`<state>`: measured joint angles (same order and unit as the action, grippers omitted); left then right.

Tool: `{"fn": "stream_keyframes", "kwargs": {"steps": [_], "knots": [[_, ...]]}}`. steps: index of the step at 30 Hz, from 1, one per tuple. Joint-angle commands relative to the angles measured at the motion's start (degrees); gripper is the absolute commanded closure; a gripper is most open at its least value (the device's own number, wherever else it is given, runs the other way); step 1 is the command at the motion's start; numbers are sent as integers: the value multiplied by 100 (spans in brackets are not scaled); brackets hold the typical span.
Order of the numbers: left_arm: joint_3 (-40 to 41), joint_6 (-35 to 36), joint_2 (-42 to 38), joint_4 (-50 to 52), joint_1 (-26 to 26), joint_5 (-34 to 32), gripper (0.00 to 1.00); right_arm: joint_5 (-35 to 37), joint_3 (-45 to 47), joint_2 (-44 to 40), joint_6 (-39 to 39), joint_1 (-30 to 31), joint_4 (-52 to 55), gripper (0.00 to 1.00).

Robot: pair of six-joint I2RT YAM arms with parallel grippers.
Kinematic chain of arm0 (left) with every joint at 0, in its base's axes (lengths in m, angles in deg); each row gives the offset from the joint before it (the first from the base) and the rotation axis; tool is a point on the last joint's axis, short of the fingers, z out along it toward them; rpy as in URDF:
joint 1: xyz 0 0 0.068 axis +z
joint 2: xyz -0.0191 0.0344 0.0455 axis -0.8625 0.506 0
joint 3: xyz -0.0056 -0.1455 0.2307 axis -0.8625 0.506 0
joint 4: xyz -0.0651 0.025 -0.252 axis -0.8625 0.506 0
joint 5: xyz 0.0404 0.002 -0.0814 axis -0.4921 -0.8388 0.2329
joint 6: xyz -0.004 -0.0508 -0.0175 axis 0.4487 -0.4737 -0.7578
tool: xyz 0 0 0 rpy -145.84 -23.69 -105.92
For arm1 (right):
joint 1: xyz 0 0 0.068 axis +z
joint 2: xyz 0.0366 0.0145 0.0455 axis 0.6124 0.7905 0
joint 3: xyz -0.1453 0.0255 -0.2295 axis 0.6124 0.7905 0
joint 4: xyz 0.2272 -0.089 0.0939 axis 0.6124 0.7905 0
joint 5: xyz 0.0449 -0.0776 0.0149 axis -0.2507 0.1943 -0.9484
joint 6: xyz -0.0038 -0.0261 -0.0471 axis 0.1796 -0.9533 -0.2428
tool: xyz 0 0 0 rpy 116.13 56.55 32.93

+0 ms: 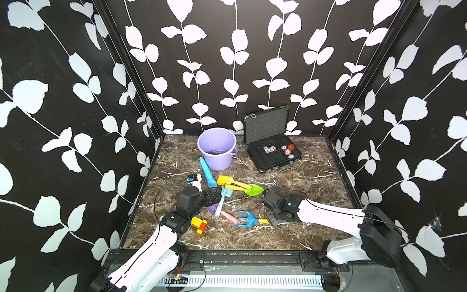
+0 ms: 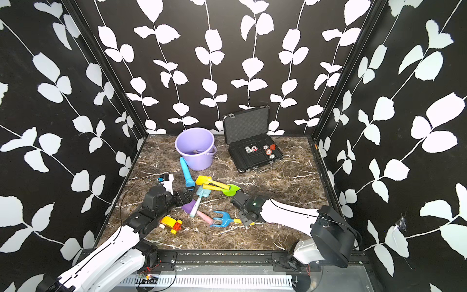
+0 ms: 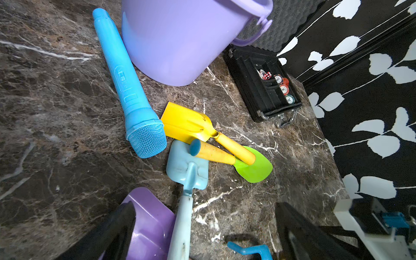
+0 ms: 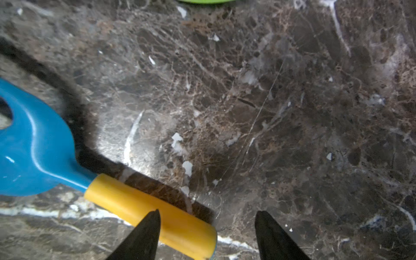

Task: Organize the gardening tools
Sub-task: Pick up the gardening tool from the center of the board.

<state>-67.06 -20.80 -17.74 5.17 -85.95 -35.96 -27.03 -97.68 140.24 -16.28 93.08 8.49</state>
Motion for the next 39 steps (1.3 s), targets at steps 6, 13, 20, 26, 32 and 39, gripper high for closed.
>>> {"fn": "stream_keyframes", "kwargs": {"steps": [6, 13, 20, 26, 32, 39], "knots": [[-172, 36, -115, -44, -19, 62, 1, -570, -58, 208, -468, 206, -164, 24], [-141, 2, -146, -68, -19, 91, 1, -654, -212, 782, -690, 276, -279, 22], [-114, 2, -167, -61, -19, 88, 1, -533, -418, 1258, -685, 276, -271, 30], [-105, -12, -184, -43, -19, 75, 1, -467, -280, 1243, -578, 272, -314, 50], [-45, -83, -181, -117, -19, 92, 1, -284, -107, 860, -407, 272, -434, 67], [-43, -110, -187, -137, -19, 97, 1, -159, 144, 436, -265, 270, -705, 92]]}}
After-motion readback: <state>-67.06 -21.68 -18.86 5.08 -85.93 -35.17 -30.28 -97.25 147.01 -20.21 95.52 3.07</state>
